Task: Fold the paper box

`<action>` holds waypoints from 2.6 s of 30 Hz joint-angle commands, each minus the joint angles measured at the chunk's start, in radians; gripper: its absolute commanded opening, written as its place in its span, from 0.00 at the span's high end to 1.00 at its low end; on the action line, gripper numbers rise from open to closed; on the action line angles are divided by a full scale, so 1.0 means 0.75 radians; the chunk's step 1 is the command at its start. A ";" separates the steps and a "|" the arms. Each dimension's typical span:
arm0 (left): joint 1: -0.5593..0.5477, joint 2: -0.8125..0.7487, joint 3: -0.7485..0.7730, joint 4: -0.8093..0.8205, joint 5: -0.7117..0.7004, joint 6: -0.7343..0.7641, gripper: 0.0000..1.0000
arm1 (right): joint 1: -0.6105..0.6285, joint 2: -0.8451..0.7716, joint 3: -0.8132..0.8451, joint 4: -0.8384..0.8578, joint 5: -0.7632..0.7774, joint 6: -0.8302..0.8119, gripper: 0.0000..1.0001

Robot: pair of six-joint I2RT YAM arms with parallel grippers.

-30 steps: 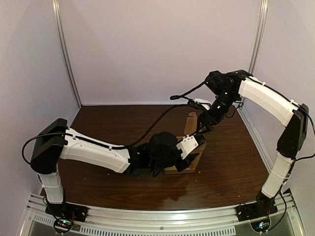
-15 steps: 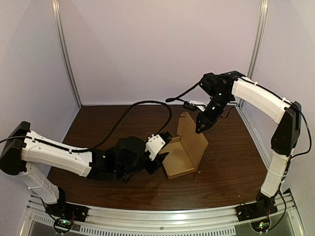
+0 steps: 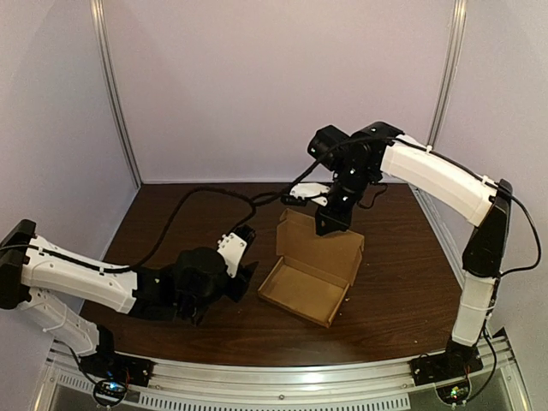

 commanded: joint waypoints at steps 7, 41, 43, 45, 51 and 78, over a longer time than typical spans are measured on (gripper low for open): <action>0.004 -0.123 -0.224 0.061 -0.118 -0.138 0.50 | 0.251 -0.039 -0.094 -0.045 0.328 -0.089 0.95; 0.324 0.560 0.650 -0.139 0.368 0.186 0.57 | -0.444 -0.872 -1.006 0.477 -0.155 0.405 0.01; 0.324 0.577 0.668 -0.146 0.359 0.185 0.59 | -0.447 -0.896 -1.058 0.518 -0.231 0.404 0.00; 0.324 0.590 0.681 -0.151 0.359 0.190 0.63 | -0.447 -0.900 -1.084 0.542 -0.274 0.404 0.00; 0.323 0.628 0.739 -0.217 0.393 0.171 0.81 | -0.447 -0.851 -1.105 0.597 -0.319 0.436 0.06; 0.293 0.458 0.649 -0.351 -0.048 -0.124 1.00 | -0.311 -0.353 -0.758 0.622 -0.066 0.538 0.54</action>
